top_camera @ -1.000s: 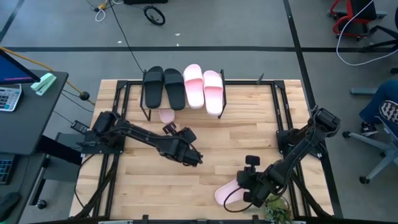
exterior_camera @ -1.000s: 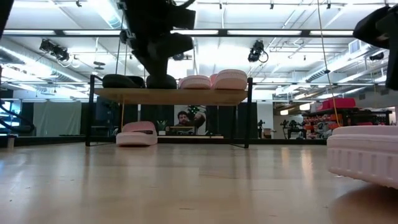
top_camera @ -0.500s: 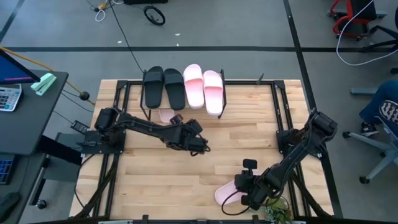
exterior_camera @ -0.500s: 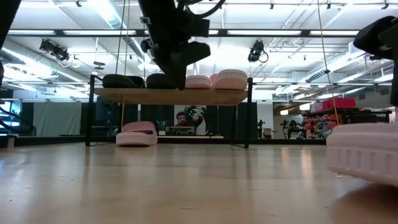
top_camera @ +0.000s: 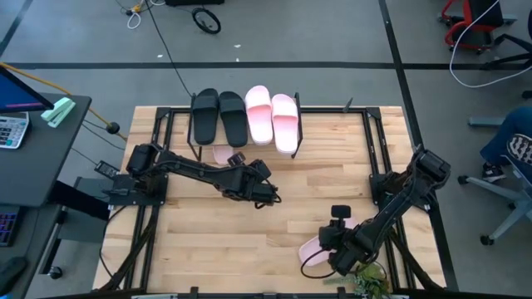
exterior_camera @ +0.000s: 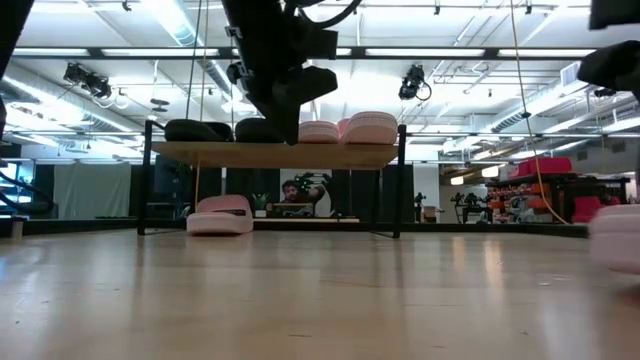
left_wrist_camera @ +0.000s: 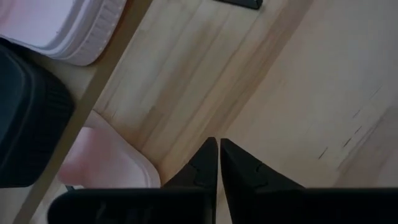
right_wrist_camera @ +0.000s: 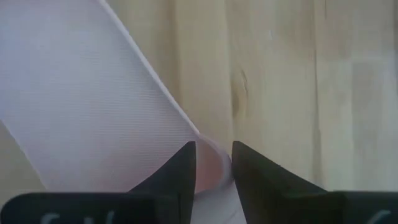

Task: Pick and place slides into the shelf
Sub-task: Put the pink slipper under the shelf

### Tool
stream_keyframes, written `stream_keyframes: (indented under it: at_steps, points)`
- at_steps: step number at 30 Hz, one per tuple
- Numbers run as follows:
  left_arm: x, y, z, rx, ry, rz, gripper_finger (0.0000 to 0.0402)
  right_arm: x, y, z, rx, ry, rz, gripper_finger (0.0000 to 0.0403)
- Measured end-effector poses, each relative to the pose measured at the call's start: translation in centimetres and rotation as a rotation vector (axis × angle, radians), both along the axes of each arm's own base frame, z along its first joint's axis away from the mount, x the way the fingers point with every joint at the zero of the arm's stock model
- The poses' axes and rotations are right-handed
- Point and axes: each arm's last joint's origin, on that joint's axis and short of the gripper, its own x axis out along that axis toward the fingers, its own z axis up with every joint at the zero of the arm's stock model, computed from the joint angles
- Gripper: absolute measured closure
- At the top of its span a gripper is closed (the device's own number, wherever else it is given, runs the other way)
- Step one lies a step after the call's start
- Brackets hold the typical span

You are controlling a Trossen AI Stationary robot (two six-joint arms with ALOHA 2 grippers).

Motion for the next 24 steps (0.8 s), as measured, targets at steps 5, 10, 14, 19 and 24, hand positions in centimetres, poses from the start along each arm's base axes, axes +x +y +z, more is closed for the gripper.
stream_keyframes:
  at_steps: [5, 10, 14, 19, 24]
  points:
    - [-0.1, -0.6, 0.0, 0.0, 0.0, -0.015, 0.0389, -1.4, -0.7, 0.0, -0.049, 0.154, -0.026, 0.0294]
    - [-0.2, -1.3, 0.0, -0.001, 0.0, -0.034, 0.0397, -2.7, -0.6, 0.1, -0.045, 0.256, -0.091, 0.0294]
    - [-0.3, -1.7, 0.0, -0.001, -0.001, -0.044, 0.0387, -3.6, -0.2, 0.2, -0.018, 0.3, -0.14, 0.0294]
    - [-0.3, -1.8, 0.0, -0.002, -0.003, -0.044, 0.0374, -4.6, 0.4, 0.3, -0.02, 0.312, -0.177, 0.0296]
    - [-0.3, -1.7, 0.0, -0.003, -0.005, -0.041, 0.0387, -5.1, 0.4, 0.4, -0.033, 0.331, -0.205, 0.0328]
